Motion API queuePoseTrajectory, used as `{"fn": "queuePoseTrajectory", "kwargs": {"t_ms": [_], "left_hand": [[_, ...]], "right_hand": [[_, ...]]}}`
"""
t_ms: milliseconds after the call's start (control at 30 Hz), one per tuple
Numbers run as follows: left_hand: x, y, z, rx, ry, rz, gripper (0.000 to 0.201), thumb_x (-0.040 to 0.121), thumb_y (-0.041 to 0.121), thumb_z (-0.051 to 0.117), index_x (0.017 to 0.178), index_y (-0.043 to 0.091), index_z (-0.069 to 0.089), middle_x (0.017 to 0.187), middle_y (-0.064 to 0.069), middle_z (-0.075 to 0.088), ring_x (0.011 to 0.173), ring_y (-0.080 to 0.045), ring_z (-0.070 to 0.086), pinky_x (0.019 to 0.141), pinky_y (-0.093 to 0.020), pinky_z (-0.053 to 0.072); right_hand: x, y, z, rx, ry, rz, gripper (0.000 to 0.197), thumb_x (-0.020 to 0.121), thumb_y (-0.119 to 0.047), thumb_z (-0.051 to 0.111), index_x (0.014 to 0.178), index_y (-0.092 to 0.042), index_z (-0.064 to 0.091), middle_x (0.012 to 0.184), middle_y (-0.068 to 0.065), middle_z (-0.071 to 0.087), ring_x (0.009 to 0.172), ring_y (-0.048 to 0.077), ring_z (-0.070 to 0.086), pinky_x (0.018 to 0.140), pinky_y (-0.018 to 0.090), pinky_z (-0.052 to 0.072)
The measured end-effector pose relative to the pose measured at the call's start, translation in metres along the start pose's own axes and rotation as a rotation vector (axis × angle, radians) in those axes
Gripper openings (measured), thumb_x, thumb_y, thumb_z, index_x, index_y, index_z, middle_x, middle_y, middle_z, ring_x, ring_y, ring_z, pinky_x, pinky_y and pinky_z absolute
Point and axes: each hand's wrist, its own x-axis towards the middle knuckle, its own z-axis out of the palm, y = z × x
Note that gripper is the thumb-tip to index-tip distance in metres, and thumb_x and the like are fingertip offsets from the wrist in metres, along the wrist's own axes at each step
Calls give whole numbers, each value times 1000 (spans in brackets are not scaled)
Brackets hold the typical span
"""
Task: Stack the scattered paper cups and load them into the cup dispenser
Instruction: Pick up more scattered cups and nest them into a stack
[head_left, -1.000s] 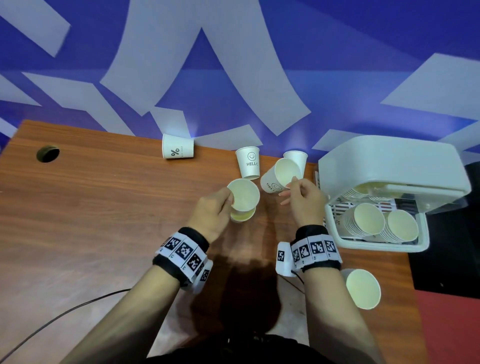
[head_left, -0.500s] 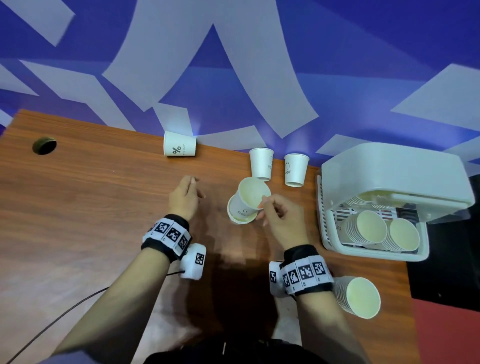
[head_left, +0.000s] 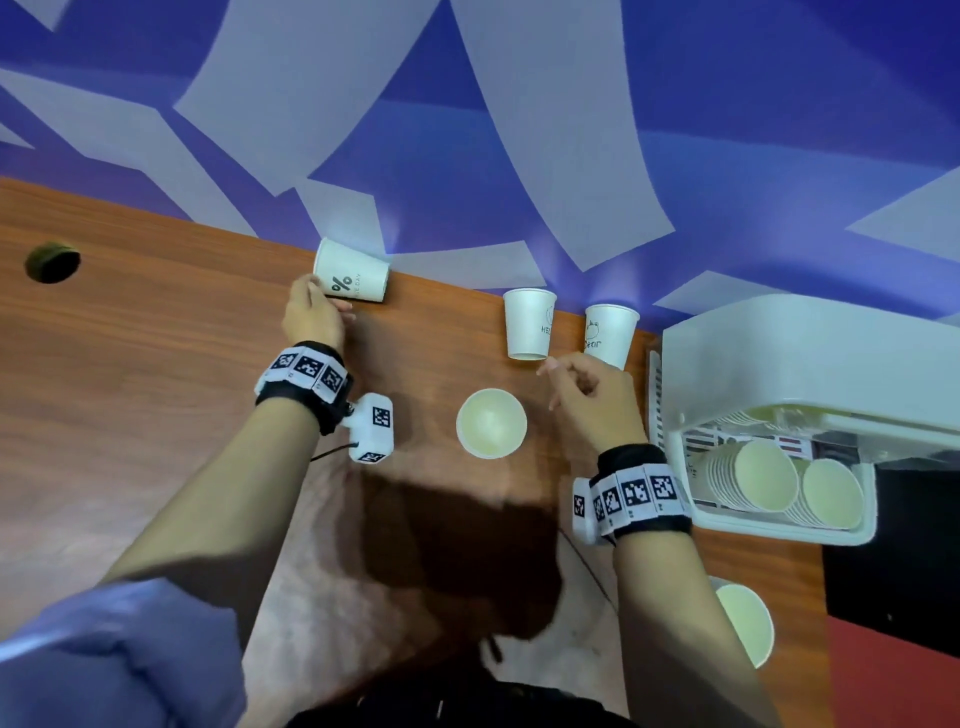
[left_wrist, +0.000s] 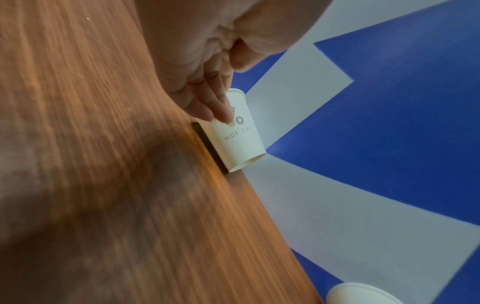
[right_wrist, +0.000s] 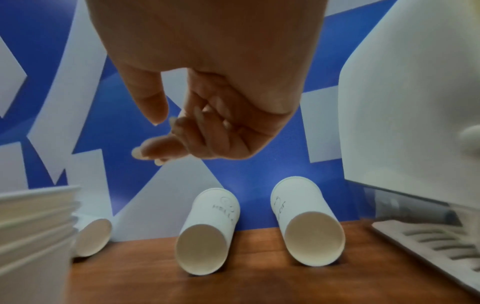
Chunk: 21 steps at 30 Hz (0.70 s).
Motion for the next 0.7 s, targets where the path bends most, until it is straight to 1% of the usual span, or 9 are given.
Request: {"fn": "queuePoseTrajectory", "kwargs": {"t_ms": [67, 133, 233, 333, 433, 500, 567, 633, 700], "left_hand": [[5, 3, 1, -34, 35, 23, 25, 98, 16, 25, 96, 14, 50, 58, -2, 55, 35, -2, 51, 61, -31, 51], [6, 5, 0, -71, 57, 32, 26, 99, 16, 23, 88, 18, 47, 58, -3, 53, 34, -1, 50, 53, -24, 50], [8, 6, -3, -89, 103, 34, 25, 99, 19, 22, 90, 21, 45, 57, -2, 53, 37, -4, 51, 51, -21, 49], [11, 3, -4, -108, 108, 16, 23, 99, 18, 22, 101, 20, 45, 58, -2, 55, 42, -8, 52, 51, -19, 49], [15, 0, 0, -155, 29, -54, 26, 96, 12, 25, 97, 16, 50, 60, -5, 59, 41, -7, 54, 48, -19, 50], [16, -2, 1, -197, -25, -112, 27, 94, 9, 27, 85, 15, 52, 53, -4, 63, 39, -8, 55, 45, -19, 50], [13, -1, 3, -239, -74, -149, 29, 92, 5, 27, 75, 14, 50, 45, -1, 64, 37, -10, 56, 45, -19, 50], [10, 1, 2, -245, -116, -149, 30, 91, 3, 28, 71, 12, 49, 44, 0, 65, 37, -11, 58, 48, -19, 51], [5, 3, 0, -247, -143, -123, 30, 92, 5, 29, 71, 12, 49, 45, 0, 65, 39, -12, 59, 52, -20, 52]], "right_hand": [[16, 4, 0, -51, 4, 22, 23, 92, -33, 56, 79, -18, 70, 59, 2, 65, 68, 21, 63, 72, 30, 49], [28, 7, 2, -78, 22, 51, 23, 93, -31, 54, 81, -19, 69, 61, -3, 66, 73, 16, 63, 70, 25, 46], [46, 7, 10, -107, 23, 68, 15, 92, -23, 54, 89, -20, 68, 74, -3, 68, 81, 16, 64, 74, 19, 46], [60, 4, 18, -171, -6, 73, 17, 90, -19, 58, 104, -15, 67, 86, 1, 65, 89, 20, 61, 87, 32, 49], [71, 1, 27, -288, -27, 26, 32, 88, -20, 62, 120, -16, 60, 85, 0, 60, 97, 23, 58, 92, 40, 47], [77, -2, 34, -368, -61, 2, 44, 88, -25, 63, 130, -18, 52, 90, 0, 58, 100, 25, 56, 93, 40, 46], [82, -4, 39, -420, -88, 9, 54, 89, -31, 62, 139, -22, 43, 104, 6, 59, 103, 26, 56, 93, 40, 47], [86, -6, 44, -475, -115, 16, 60, 91, -34, 60, 145, -25, 35, 116, 11, 57, 107, 27, 56, 94, 41, 48], [89, -7, 47, -510, -155, 20, 65, 92, -34, 60, 148, -26, 29, 119, 12, 56, 109, 28, 56, 96, 40, 48]]}}
